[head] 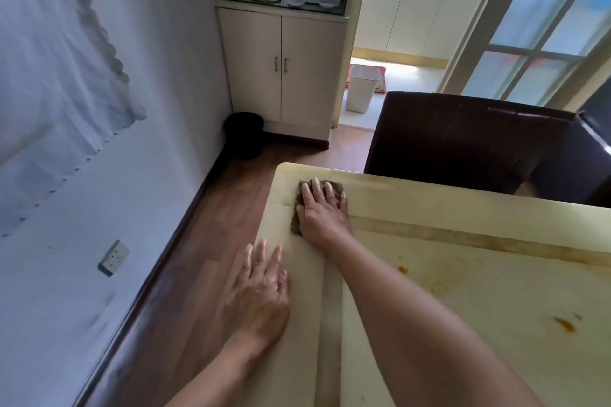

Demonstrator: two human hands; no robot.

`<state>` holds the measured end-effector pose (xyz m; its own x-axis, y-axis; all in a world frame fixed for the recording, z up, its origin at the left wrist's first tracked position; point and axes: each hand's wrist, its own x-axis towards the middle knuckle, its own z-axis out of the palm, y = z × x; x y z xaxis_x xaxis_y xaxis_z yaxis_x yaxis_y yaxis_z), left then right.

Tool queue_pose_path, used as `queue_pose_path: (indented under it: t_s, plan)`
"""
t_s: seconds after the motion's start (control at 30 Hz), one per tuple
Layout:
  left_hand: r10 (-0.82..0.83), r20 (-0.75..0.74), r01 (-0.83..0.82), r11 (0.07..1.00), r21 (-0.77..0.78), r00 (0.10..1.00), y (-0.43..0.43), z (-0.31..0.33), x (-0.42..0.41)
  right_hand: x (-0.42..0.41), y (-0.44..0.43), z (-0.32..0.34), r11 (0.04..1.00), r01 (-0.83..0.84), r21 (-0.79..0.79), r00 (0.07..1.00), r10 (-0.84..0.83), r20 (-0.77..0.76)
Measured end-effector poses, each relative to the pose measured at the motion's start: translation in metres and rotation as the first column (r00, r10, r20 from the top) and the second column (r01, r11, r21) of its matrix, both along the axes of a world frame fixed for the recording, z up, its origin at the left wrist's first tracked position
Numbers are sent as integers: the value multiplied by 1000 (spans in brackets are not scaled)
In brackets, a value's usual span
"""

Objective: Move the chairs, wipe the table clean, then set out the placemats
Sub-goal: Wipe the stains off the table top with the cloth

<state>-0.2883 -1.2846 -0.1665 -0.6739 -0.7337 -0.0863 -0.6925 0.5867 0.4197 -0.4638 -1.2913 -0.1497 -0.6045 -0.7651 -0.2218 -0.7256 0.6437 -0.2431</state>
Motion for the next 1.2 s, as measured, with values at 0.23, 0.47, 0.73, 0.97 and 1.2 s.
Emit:
queue_pose_path:
  t_s: [0.23,0.47,0.73,0.97,1.2]
  plan:
    - [-6,63,8,1000,-27,998,-1,0,-2,-9,-37,0,998,-46,33,998,47,-31]
    - [-16,91,18,1000,-19,996,-1,2,-2,-11,-45,2,995,-98,12,995,98,11]
    - [9,12,-9,1000,26,1000,-2,-1,-3,-48,-8,4,998,65,-3,998,-66,-17]
    - [41,-63,-39,999,38,997,-3,-7,-2,-66,33,-2,955,297,22,954,-296,-42]
    - [103,-228,-71,987,144,968,-1,1,-1,-18,20,5,994,107,39,994,-107,6]
